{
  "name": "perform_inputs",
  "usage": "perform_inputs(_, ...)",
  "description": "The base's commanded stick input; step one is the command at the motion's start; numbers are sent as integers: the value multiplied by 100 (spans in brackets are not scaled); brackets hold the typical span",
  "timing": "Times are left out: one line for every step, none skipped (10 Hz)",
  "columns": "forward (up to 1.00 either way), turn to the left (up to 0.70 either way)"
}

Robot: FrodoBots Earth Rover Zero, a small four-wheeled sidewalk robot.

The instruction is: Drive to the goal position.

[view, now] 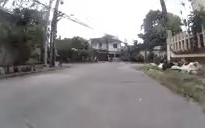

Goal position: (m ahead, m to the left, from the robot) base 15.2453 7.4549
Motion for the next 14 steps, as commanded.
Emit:
perform_inputs(100, 3)
perform_inputs(100, 3)
perform_inputs(100, 3)
perform_inputs(100, 3)
perform_inputs(100, 3)
perform_inputs(100, 3)
perform_inputs(100, -32)
perform_inputs(100, -37)
perform_inputs(100, -37)
perform_inputs(100, -37)
perform_inputs(100, -37)
perform_inputs(100, 1)
perform_inputs(100, 3)
perform_inputs(100, 3)
